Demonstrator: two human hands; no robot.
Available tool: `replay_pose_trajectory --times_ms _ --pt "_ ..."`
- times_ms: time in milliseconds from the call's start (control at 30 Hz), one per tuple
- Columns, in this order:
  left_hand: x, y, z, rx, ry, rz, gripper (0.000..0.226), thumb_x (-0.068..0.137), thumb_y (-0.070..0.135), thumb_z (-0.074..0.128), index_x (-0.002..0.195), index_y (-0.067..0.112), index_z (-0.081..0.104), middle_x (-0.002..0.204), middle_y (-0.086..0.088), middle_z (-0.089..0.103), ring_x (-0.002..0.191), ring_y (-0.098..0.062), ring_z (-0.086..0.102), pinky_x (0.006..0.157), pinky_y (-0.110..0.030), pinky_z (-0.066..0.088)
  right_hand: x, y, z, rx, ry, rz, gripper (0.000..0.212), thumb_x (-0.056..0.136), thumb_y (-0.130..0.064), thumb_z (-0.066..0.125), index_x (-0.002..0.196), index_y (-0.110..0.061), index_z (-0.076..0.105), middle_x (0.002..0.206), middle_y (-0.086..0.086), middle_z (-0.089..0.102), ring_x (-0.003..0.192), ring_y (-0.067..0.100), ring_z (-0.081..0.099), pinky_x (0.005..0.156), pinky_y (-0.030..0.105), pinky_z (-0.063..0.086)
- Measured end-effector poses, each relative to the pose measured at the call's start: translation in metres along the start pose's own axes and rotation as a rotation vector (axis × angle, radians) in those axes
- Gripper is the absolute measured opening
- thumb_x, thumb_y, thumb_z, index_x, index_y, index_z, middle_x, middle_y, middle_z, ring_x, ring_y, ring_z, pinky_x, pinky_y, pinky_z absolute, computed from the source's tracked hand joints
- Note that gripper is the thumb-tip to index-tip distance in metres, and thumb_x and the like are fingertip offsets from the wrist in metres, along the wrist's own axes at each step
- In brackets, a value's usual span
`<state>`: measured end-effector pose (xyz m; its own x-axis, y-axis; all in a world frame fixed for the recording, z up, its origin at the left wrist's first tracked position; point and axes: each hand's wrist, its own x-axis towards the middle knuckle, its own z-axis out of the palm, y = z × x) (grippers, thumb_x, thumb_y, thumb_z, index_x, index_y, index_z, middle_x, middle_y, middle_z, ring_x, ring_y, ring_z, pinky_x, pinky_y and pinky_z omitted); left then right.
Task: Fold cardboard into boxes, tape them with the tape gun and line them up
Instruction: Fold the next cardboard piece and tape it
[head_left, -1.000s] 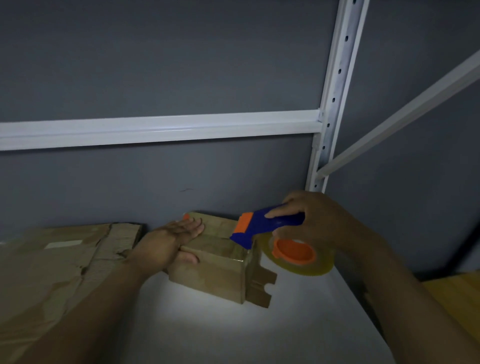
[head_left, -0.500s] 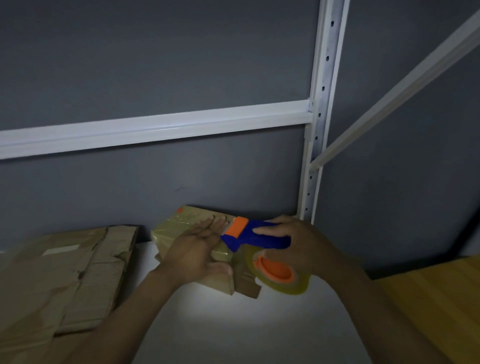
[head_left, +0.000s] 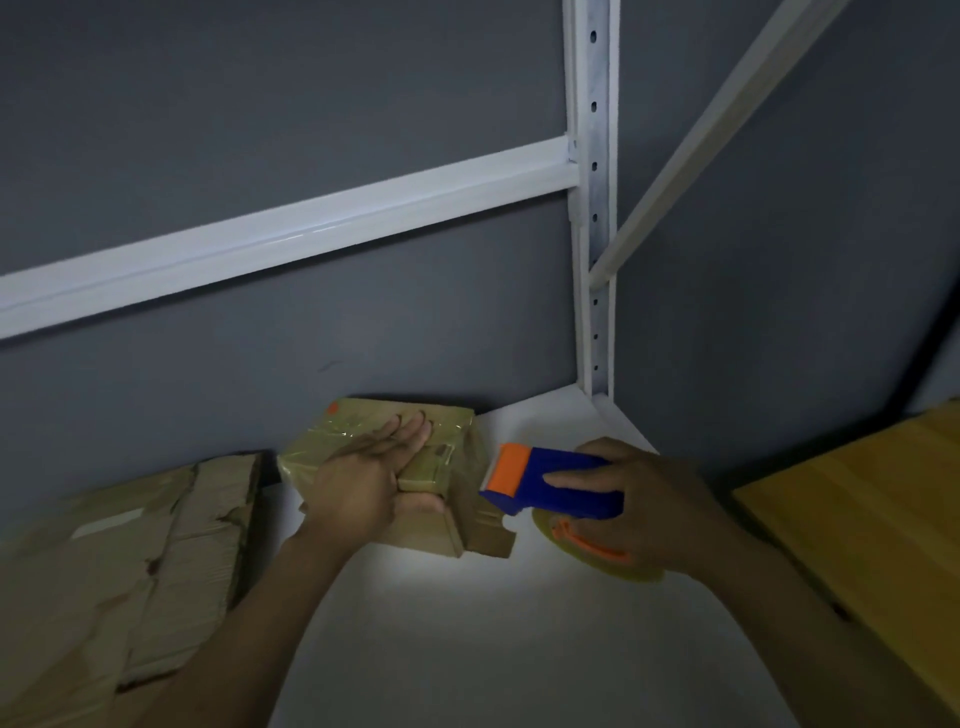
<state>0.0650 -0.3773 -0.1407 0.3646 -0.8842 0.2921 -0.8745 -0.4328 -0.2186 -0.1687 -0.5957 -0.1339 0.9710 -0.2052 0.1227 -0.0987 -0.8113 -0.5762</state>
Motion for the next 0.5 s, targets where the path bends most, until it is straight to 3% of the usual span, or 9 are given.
replay_pose_trajectory --times_ms 100,233,300,400,500 --pt "-0.002 0.007 -0.006 -0.027 -0.013 -0.052 0.098 0.083 0.082 0.01 0.125 0.012 0.063 0.126 -0.003 0.064 0.114 -0.022 0.062 0.092 -0.03 0.046 0.007 -0.006 0.015 -0.007 0.073 -0.038 0.052 0.082 -0.04 0.071 0.13 -0.037 0.052 0.122 -0.022 0.047 0.103 -0.007 0.043 0.078 -0.004 0.032" --pt "-0.006 0.015 -0.01 0.03 -0.043 -0.066 0.097 0.088 0.078 0.009 0.124 0.006 0.064 0.124 -0.009 0.065 0.11 -0.029 0.065 0.087 -0.045 0.049 0.016 -0.011 0.028 0.002 0.116 -0.007 0.055 0.08 -0.041 0.072 0.13 -0.031 0.054 0.122 -0.011 0.052 0.109 0.005 0.052 0.081 0.004 0.033" --pt "-0.007 0.021 -0.013 -0.021 -0.075 -0.13 0.099 0.085 0.081 0.01 0.128 0.008 0.061 0.129 -0.007 0.062 0.114 -0.027 0.062 0.086 -0.045 0.053 0.02 -0.013 0.031 0.043 0.145 0.047 0.054 0.078 -0.041 0.073 0.128 -0.029 0.056 0.115 -0.01 0.054 0.102 0.005 0.054 0.078 0.009 0.037" --pt "-0.005 0.032 -0.017 -0.128 -0.113 -0.236 0.12 0.065 0.095 -0.001 0.147 0.017 0.038 0.152 0.001 0.037 0.14 -0.021 0.037 0.107 -0.038 0.038 0.023 -0.015 0.031 0.076 0.148 0.094 0.05 0.079 -0.037 0.072 0.126 -0.03 0.057 0.113 -0.007 0.055 0.101 0.009 0.056 0.082 0.018 0.042" --pt "-0.002 0.039 -0.021 -0.127 -0.157 -0.294 0.133 0.048 0.098 -0.012 0.153 0.023 0.022 0.158 0.009 0.02 0.147 -0.014 0.019 0.114 -0.033 0.025 0.023 -0.02 0.031 0.091 0.165 0.144 0.049 0.08 -0.035 0.071 0.127 -0.033 0.056 0.115 -0.006 0.055 0.104 0.013 0.056 0.084 0.022 0.044"
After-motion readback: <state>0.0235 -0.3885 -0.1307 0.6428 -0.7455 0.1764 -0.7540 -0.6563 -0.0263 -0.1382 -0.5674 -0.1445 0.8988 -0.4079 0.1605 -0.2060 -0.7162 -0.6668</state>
